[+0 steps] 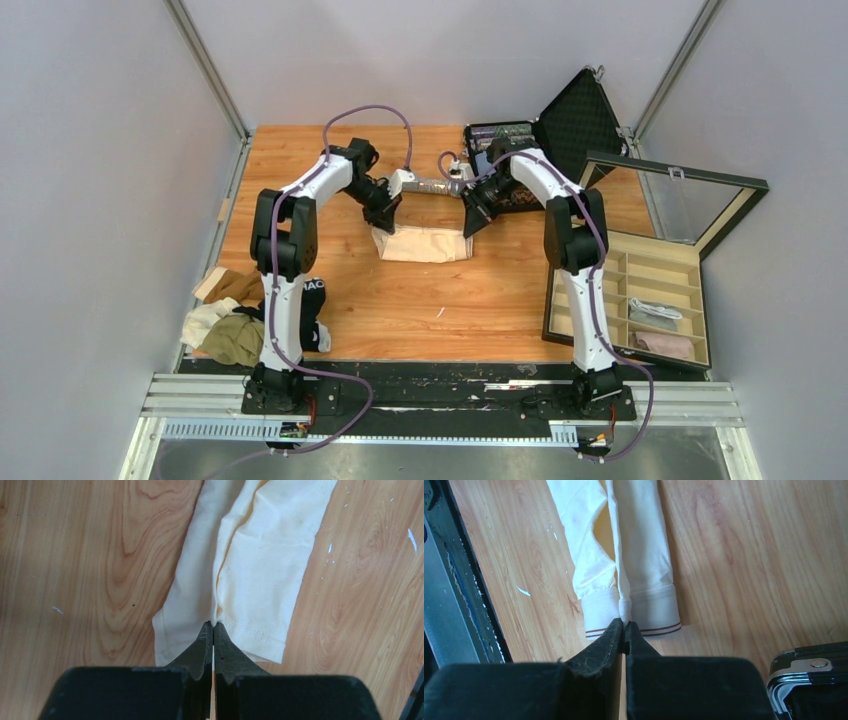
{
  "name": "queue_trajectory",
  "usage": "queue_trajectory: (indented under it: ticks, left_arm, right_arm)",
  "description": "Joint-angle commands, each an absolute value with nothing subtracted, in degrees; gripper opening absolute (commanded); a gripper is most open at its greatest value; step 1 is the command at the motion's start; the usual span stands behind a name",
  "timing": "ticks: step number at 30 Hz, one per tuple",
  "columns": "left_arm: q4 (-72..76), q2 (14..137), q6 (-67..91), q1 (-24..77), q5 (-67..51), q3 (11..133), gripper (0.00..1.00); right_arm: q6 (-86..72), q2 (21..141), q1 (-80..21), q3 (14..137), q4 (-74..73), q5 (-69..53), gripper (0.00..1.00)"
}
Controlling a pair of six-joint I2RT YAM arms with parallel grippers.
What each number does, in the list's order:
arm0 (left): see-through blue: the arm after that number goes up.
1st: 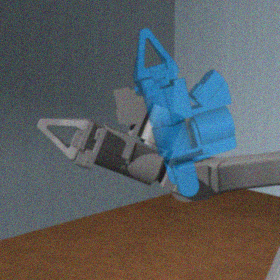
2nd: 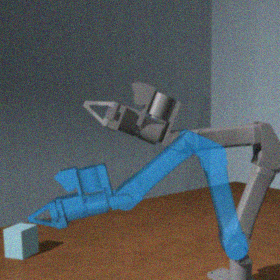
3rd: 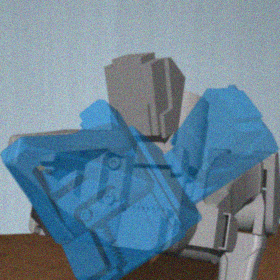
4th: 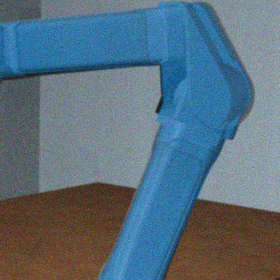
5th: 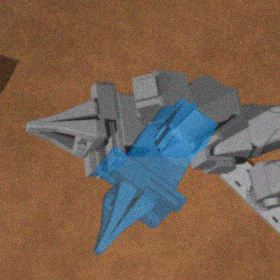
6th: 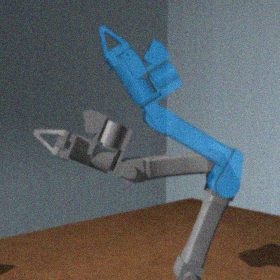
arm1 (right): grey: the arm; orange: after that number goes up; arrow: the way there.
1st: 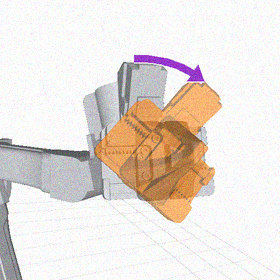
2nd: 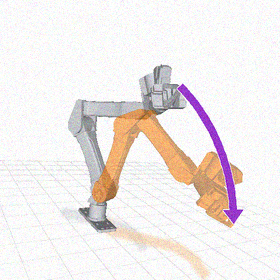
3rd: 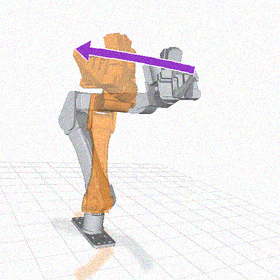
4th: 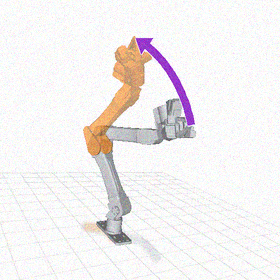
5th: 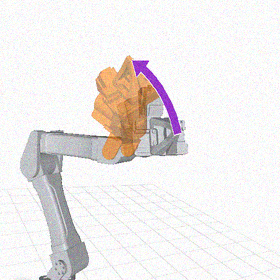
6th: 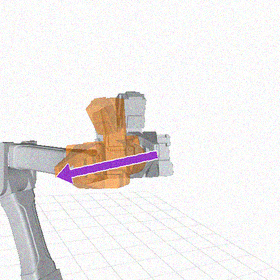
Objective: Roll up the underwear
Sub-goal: Fold the underwear at the center of the board.
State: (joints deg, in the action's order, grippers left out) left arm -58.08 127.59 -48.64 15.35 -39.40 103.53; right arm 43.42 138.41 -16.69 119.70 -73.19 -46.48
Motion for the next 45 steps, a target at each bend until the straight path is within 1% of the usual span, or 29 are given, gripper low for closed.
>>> queue_trajectory:
  ticks: [1,5,10,17,20,24,29,35,41,45]
  left_arm:
    - [-56.87,127.02,-46.48,14.87,-40.11,104.69,0.00]
    - [-56.19,125.59,-46.00,14.85,-40.75,101.71,0.00]
    - [-56.36,123.46,-42.92,14.92,-42.67,97.66,0.00]
    - [-54.06,113.24,-40.23,15.43,-45.63,84.45,0.00]
    - [-54.79,110.78,-39.51,16.25,-47.23,79.22,0.00]
    - [-54.42,107.99,-37.93,16.77,-47.74,75.56,0.00]
    - [-55.77,107.29,-37.83,16.79,-46.43,76.31,0.00]
    - [-55.23,109.96,-36.71,16.48,-45.52,80.84,0.00]
    - [-58.12,116.43,-37.61,15.92,-44.22,91.40,0.00]
    - [-58.86,122.99,-37.20,15.95,-42.22,98.05,0.00]
  right_arm:
    - [42.48,138.54,-16.35,121.30,-71.72,-46.44,0.00]
    - [42.15,136.13,-16.44,116.77,-70.42,-46.73,0.00]
    - [41.51,130.76,-17.58,107.81,-68.10,-47.17,0.00]
    - [39.96,121.60,-20.61,94.64,-64.77,-48.94,0.00]
    - [38.40,119.34,-21.45,90.46,-64.21,-50.53,0.00]
    - [37.02,117.18,-22.05,87.39,-64.13,-51.59,0.00]
    - [36.43,117.86,-21.92,88.03,-64.23,-50.55,0.00]
    - [35.78,121.27,-20.77,93.37,-64.73,-49.40,0.00]
    - [34.79,124.46,-18.44,97.87,-64.86,-49.19,0.00]
    - [34.64,129.38,-17.29,100.33,-64.54,-47.85,0.00]
